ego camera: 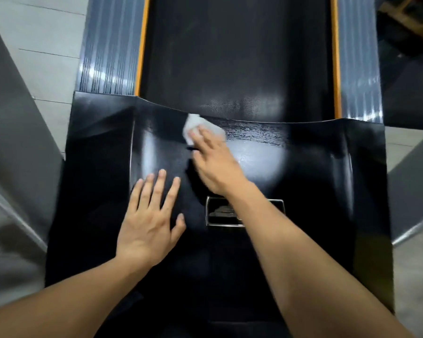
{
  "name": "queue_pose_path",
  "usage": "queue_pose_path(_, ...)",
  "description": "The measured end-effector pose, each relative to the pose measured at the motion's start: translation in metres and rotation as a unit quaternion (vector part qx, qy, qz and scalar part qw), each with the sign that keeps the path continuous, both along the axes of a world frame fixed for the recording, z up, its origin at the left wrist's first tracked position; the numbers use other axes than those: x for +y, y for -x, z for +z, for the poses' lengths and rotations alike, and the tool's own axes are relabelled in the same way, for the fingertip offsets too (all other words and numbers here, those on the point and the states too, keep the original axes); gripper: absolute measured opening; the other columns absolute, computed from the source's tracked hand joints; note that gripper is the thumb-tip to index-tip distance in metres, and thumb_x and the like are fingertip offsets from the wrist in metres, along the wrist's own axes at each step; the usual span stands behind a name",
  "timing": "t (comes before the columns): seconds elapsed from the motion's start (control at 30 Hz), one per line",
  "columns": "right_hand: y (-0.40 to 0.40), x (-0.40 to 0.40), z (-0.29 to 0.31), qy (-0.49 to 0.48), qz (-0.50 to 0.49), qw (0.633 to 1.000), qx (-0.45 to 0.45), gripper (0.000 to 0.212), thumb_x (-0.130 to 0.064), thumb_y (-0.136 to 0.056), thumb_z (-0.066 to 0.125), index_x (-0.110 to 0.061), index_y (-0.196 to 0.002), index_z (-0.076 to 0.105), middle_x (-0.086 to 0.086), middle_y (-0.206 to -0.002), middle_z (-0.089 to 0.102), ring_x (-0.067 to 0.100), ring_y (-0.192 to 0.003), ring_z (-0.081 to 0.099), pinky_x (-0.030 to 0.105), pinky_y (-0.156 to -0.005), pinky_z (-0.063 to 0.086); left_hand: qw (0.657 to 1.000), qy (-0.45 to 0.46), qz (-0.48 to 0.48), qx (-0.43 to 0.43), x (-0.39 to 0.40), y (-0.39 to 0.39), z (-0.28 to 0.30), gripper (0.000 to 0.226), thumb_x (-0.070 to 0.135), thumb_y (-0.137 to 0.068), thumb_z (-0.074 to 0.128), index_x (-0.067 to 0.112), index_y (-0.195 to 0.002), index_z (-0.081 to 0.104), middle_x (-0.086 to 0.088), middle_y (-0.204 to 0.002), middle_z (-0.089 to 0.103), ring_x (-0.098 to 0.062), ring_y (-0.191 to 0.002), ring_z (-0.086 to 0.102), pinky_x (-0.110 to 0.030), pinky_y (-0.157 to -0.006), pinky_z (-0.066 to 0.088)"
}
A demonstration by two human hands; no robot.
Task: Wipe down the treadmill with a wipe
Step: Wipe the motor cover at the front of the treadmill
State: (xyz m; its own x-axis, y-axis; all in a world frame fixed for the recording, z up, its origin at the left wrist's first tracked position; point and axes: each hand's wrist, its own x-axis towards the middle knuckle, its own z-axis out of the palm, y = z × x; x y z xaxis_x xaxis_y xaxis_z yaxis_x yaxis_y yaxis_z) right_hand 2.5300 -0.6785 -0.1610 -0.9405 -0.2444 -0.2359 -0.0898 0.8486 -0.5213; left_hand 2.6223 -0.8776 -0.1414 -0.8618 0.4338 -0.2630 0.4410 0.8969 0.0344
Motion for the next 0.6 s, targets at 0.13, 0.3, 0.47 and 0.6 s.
queue_pose_path(0.13,-0.057,0.12,0.006,-0.039,-0.278,0.96,-0.008,0.061,-0.041,-0.097,0.03,-0.009,-0.147,0.048,0.015,-0.155,0.041,0.032,-0.143,0.038,0.024,-0.12,0.017,1.0,-0.006,0.007,-0.001,0.002,0.0,0.001,0.075,0.049,-0.097,0.034,0.012,-0.162,0.023,-0.022,-0.167,0.02,-0.039,-0.155,0.02,-0.054,-0.126,0.018)
queue_pose_path(0.3,-0.084,0.17,0.016,-0.142,-0.37,0.916,-0.064,0.072,-0.05,-0.099,0.017,-0.011,-0.159,0.025,0.014,-0.166,0.019,0.027,-0.155,0.014,0.039,-0.126,0.005,1.0,-0.014,0.01,-0.009,0.002,-0.001,0.003,0.074,0.048,-0.098,0.034,0.012,-0.162,0.025,-0.022,-0.167,0.021,-0.038,-0.155,0.019,-0.053,-0.126,0.016)
queue_pose_path(0.47,-0.05,0.055,0.019,-0.061,-0.221,0.973,-0.029,0.056,-0.034,-0.098,0.031,0.0,-0.139,0.05,0.025,-0.139,0.049,0.039,-0.131,0.042,0.043,-0.115,0.026,0.996,-0.074,-0.016,-0.037,-0.016,-0.001,0.016,0.071,0.043,-0.097,0.037,0.008,-0.159,0.032,-0.022,-0.167,0.021,-0.037,-0.155,0.021,-0.051,-0.126,0.017)
queue_pose_path(0.6,-0.018,-0.072,0.019,0.005,-0.031,0.999,-0.04,0.068,-0.04,-0.094,0.017,-0.003,-0.141,0.05,0.022,-0.154,0.04,0.035,-0.144,0.032,0.041,-0.121,0.018,0.997,-0.072,-0.02,-0.032,-0.06,-0.037,0.034,0.072,0.034,-0.092,0.041,-0.004,-0.154,0.037,-0.024,-0.164,0.026,-0.038,-0.154,0.023,-0.051,-0.125,0.023)
